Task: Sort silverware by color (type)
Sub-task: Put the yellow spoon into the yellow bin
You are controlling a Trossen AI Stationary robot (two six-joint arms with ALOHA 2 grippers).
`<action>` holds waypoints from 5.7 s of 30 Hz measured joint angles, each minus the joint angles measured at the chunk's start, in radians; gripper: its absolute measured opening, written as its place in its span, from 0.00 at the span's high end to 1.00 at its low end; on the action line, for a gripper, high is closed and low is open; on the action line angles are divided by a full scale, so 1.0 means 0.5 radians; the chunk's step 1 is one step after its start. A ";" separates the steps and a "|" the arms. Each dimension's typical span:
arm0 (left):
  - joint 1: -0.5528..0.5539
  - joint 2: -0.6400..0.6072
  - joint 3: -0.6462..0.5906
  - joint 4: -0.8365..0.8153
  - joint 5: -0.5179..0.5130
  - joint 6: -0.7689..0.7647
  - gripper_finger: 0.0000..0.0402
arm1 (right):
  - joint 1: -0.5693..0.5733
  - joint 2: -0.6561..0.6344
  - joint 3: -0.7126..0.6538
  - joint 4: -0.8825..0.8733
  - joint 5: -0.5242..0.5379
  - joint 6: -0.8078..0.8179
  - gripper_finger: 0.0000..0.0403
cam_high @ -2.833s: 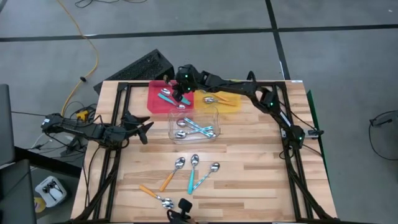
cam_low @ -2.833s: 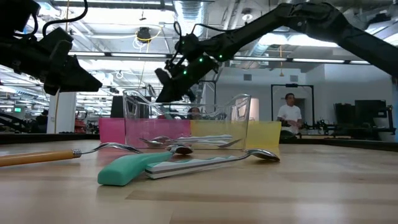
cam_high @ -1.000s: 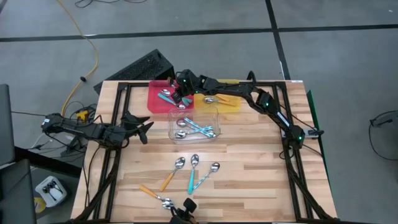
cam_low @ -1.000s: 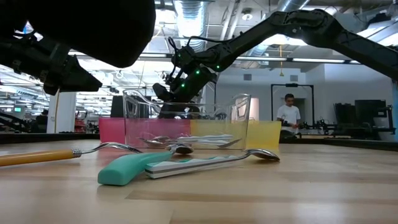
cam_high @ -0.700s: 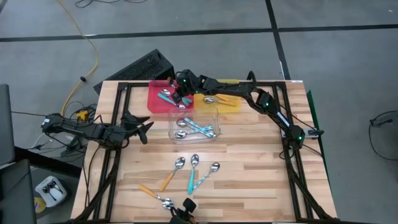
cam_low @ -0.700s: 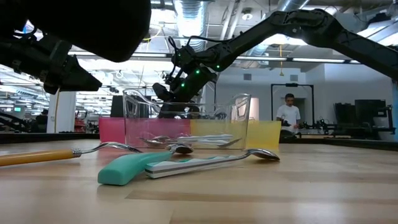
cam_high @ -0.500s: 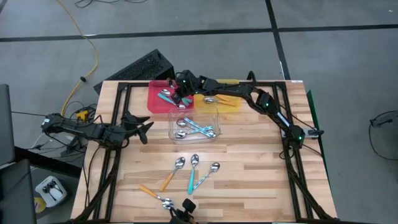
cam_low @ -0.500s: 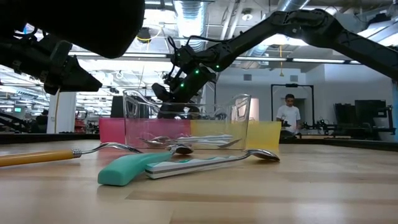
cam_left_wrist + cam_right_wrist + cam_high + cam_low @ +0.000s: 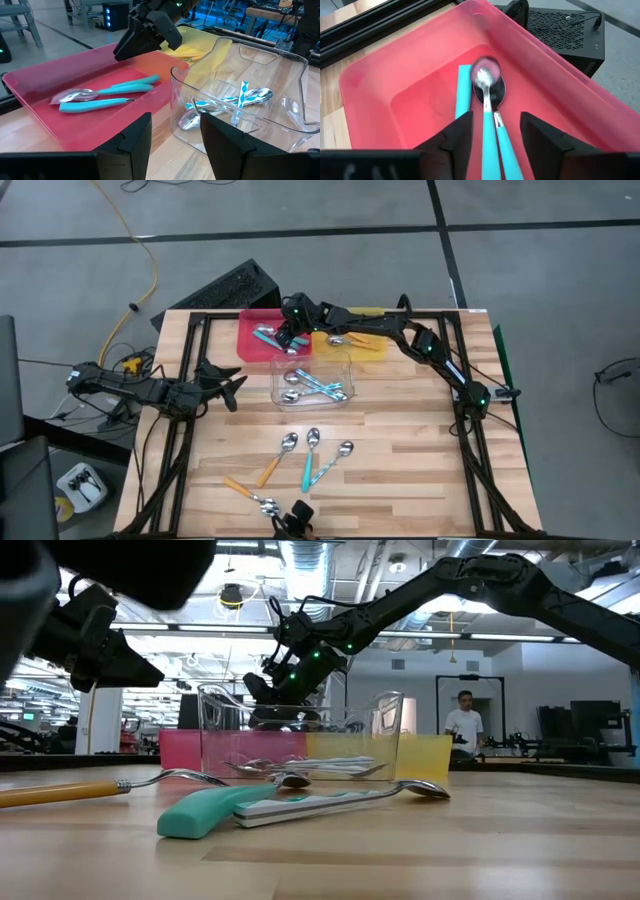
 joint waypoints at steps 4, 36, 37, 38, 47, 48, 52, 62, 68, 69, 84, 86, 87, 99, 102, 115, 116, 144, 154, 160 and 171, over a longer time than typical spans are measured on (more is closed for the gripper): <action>0.000 0.000 0.000 0.000 0.000 -0.005 0.62 | 0.000 -0.007 0.000 0.008 -0.001 -0.001 0.49; 0.000 0.000 0.000 0.000 0.123 -0.049 0.62 | 0.126 -0.996 0.000 -0.637 -0.008 -0.590 0.53; 0.000 0.000 0.000 0.001 0.123 -0.050 0.62 | 0.136 -1.049 0.000 -0.726 -0.009 -0.627 0.53; 0.000 0.000 0.000 0.000 0.123 -0.051 0.62 | 0.142 -1.102 0.000 -0.793 -0.008 -0.649 0.53; 0.000 -0.001 0.000 0.001 0.179 -0.060 0.62 | 0.210 -1.483 0.000 -1.440 0.006 -0.598 0.53; 0.000 -0.001 0.000 0.001 0.202 -0.060 0.62 | 0.223 -1.506 0.001 -1.523 0.007 -0.567 0.53; 0.000 -0.001 0.000 0.001 0.279 -0.060 0.62 | 0.303 -1.567 0.000 -1.896 0.011 -0.498 0.53; 0.000 0.000 0.000 0.001 0.301 -0.086 0.62 | 0.656 -1.589 -0.036 -2.379 0.323 -0.292 0.53; -0.001 -0.001 0.000 0.002 0.358 -0.100 0.62 | 0.916 -1.593 -0.215 -2.364 0.323 -0.292 0.53; 0.000 -0.001 0.000 0.002 0.370 -0.103 0.62 | 0.954 -1.603 -0.251 -2.357 0.325 -0.278 0.53; -0.001 -0.001 -0.001 0.001 0.380 -0.103 0.62 | 1.372 -1.881 -1.335 -0.991 0.381 -0.250 0.53; -0.001 0.000 -0.001 0.002 0.380 -0.097 0.62 | 1.405 -1.925 -1.511 -0.681 0.372 -0.300 0.53; 0.000 -0.001 -0.001 0.002 0.379 -0.097 0.62 | 1.418 -1.940 -1.600 -0.551 0.372 -0.309 0.53; -0.001 -0.001 -0.001 0.004 0.382 -0.101 0.62 | 1.385 -1.960 -2.436 1.171 0.363 -0.347 0.53; -0.001 0.000 -0.001 0.005 0.382 -0.105 0.62 | 1.356 -1.960 -2.574 1.472 0.364 -0.338 0.53; -0.001 0.000 -0.001 0.007 0.380 -0.113 0.62 | 1.305 -1.959 -2.639 1.637 0.364 -0.210 0.53; 0.000 0.000 -0.001 0.007 0.380 -0.113 0.62 | 1.305 -1.959 -2.639 1.636 0.364 -0.210 0.53; -0.001 0.000 -0.001 0.019 0.575 -0.117 0.62 | 1.305 -1.958 -2.639 1.609 0.364 -0.224 0.53; -0.001 0.000 -0.012 0.302 1.194 -0.014 0.62 | 1.305 -1.958 -2.639 1.600 0.365 -0.209 0.53; -0.005 0.000 -0.008 0.457 1.387 -0.017 0.62 | 1.305 -1.957 -2.639 1.600 0.364 -0.207 0.53; -0.174 0.247 -0.005 0.642 1.405 -0.055 0.62 | 1.305 -1.957 -2.639 1.600 0.364 -0.162 0.53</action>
